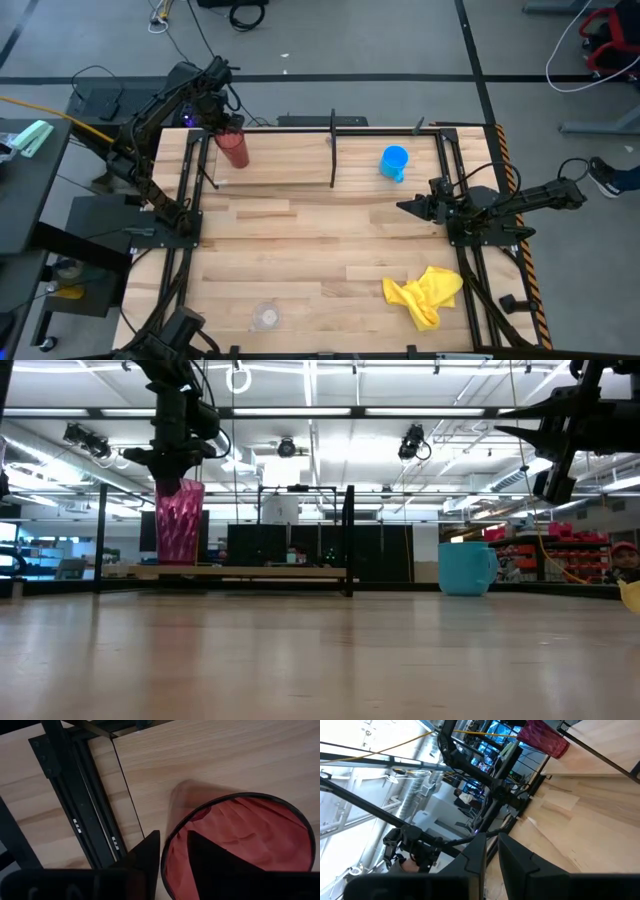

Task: Stack small to large cups/mugs on shelf
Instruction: Put the red cup on the shelf, then put the blue mug on the shelf

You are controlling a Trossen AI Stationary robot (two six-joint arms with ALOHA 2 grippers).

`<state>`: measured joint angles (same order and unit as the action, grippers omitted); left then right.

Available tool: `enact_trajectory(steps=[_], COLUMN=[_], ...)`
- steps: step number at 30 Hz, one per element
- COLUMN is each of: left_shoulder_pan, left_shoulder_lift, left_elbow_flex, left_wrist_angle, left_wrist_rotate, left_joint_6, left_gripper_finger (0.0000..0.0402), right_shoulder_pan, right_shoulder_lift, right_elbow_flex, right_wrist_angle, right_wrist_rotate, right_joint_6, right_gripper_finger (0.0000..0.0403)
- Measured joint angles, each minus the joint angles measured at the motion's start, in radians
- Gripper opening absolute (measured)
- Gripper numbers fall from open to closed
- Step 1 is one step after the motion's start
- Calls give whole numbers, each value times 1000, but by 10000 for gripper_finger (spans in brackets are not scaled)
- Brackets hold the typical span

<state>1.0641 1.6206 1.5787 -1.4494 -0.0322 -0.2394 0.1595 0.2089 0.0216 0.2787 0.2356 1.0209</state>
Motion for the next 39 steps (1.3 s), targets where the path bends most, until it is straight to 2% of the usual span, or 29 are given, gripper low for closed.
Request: enact_trajectory(steps=[5,12,18,24,28,31,33,39], left_shoulder_pan=[0,0,-19,-81,-167,-258,-330,-572], left_shoulder_lift=[-31,-107,-192,-316,-395,-439,-461,-491], left_elbow_flex=[0,22,64,70,70,70,70,70], left_wrist_angle=[2,-5,-31,-30,-27,-18,-14,14], left_wrist_rotate=[0,2,62,112,113,114,114,75], left_joint_6=[0,-11,-38,-61,-125,-166,-199,-295], left_gripper_finger=[118,137,145,134,126,120,118,112], right_shoulder_pan=[0,0,0,0,0,-1,-1,-1], right_shoulder_lift=[0,0,0,2,19,46,66,177], right_elbow_flex=[0,0,12,150,277,380,457,747], right_wrist_angle=[11,132,254,261,263,203,103,-406], right_wrist_rotate=[0,26,54,62,125,169,222,330], right_joint_6=[-3,-68,-160,-342,-513,-599,-605,-568], right_gripper_finger=[57,57,57,57,57,57,57,57])
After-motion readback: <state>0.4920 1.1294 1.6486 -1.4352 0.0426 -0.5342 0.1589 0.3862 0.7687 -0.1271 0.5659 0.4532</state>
